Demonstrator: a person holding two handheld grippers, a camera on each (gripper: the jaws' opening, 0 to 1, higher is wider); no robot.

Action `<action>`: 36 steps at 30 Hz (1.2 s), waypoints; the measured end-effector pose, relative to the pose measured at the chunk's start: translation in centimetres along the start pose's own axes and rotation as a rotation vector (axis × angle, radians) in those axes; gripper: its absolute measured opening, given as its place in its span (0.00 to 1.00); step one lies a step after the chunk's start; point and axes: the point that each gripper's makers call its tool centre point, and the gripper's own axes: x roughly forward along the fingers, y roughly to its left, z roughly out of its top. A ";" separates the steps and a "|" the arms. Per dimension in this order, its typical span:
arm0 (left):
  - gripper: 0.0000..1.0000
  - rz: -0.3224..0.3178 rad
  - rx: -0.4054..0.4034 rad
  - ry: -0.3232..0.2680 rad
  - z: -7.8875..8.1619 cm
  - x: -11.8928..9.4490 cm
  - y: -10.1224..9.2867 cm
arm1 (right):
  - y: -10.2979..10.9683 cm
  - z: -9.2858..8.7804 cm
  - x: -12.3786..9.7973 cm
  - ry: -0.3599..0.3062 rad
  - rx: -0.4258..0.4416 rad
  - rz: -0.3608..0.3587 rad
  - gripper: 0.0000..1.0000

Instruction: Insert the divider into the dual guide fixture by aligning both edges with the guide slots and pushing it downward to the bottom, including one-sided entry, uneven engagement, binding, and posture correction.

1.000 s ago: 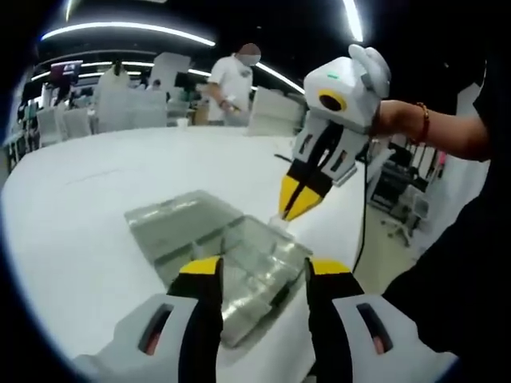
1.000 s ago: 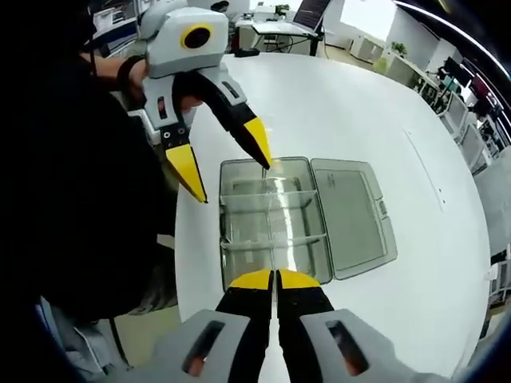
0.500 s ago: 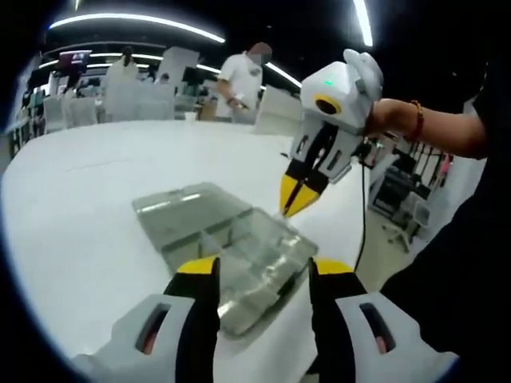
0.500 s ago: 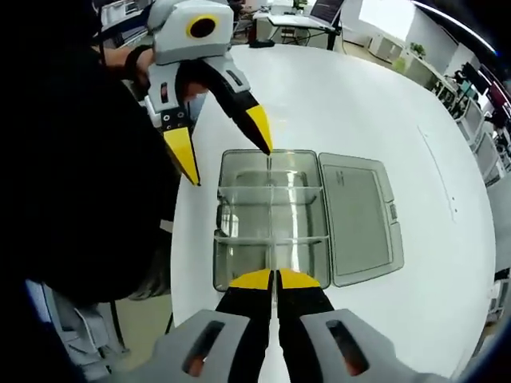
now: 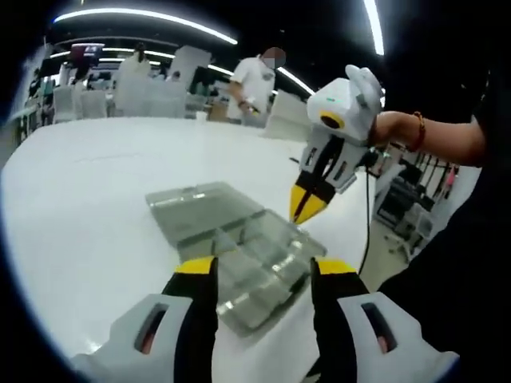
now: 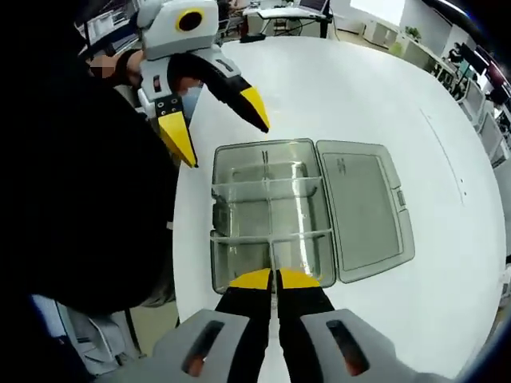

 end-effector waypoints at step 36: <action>0.45 -0.005 -0.023 0.004 -0.5 -0.4 -0.3 | 0.1 -0.9 2.6 0.034 -0.033 -0.027 0.00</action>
